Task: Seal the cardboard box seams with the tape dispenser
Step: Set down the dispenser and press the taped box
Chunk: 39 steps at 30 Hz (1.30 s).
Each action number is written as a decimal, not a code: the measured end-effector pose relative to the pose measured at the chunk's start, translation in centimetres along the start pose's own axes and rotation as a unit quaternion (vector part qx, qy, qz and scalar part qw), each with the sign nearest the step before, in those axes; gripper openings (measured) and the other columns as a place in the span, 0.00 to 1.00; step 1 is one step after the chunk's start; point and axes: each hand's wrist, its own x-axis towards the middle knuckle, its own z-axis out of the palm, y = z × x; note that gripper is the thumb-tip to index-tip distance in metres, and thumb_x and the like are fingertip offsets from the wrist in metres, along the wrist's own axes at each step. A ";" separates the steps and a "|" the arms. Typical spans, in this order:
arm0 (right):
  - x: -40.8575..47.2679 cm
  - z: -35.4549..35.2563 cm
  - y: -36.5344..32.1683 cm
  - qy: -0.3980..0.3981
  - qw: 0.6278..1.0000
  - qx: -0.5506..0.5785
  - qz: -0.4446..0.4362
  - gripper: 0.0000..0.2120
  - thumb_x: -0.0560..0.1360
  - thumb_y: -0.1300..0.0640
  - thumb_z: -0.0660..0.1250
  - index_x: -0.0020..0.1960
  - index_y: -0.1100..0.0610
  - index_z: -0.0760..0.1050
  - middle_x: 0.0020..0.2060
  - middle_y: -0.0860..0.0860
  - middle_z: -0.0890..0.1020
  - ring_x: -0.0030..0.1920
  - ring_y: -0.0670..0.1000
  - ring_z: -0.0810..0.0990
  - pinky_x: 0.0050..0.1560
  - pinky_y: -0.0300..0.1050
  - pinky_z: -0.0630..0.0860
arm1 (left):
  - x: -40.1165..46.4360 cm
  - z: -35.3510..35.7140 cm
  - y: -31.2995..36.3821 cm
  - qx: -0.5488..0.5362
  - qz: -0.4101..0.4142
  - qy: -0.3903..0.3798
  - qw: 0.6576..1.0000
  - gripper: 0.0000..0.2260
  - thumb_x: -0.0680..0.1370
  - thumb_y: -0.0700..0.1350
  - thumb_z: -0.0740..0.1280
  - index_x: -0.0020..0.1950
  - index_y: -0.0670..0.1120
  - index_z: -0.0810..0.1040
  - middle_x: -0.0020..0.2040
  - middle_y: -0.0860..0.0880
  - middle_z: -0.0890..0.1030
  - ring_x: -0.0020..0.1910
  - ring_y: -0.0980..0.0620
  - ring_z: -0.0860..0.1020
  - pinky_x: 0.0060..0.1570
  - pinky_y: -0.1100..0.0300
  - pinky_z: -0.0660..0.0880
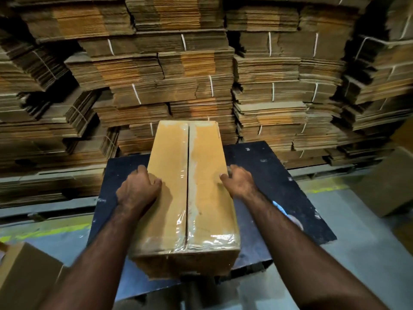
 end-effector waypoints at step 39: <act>15.5 17.7 -26.9 -0.258 0.798 -0.224 -0.496 0.22 0.79 0.36 0.54 0.73 0.33 0.58 0.69 0.54 0.72 0.67 0.59 0.70 0.63 0.64 0.68 | -9.7 3.5 -0.4 -0.238 -0.337 0.197 0.889 0.44 0.72 0.64 0.71 0.79 0.66 0.46 0.80 0.58 0.40 0.80 0.45 0.47 0.73 0.40 0.51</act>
